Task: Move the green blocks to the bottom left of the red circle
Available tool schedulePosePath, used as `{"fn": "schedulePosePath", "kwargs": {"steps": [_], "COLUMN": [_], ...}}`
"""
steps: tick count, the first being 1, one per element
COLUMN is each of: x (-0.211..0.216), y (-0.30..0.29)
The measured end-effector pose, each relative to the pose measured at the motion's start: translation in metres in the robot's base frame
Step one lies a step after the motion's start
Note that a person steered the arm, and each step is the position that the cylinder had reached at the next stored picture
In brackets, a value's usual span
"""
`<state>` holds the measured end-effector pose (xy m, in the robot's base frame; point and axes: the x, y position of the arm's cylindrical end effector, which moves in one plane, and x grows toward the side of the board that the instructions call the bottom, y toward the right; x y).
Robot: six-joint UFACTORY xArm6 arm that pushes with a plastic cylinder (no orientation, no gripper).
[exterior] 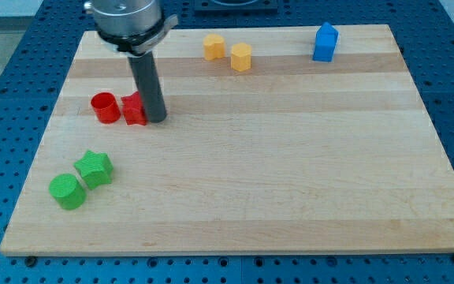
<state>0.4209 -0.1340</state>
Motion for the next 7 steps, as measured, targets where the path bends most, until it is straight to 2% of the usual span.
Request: {"fn": "schedulePosePath", "kwargs": {"steps": [1, 2, 3, 4, 5, 7], "x": [0.066, 0.16, 0.185, 0.185, 0.185, 0.185], "y": [0.037, 0.039, -0.037, -0.099, -0.128, -0.131]}}
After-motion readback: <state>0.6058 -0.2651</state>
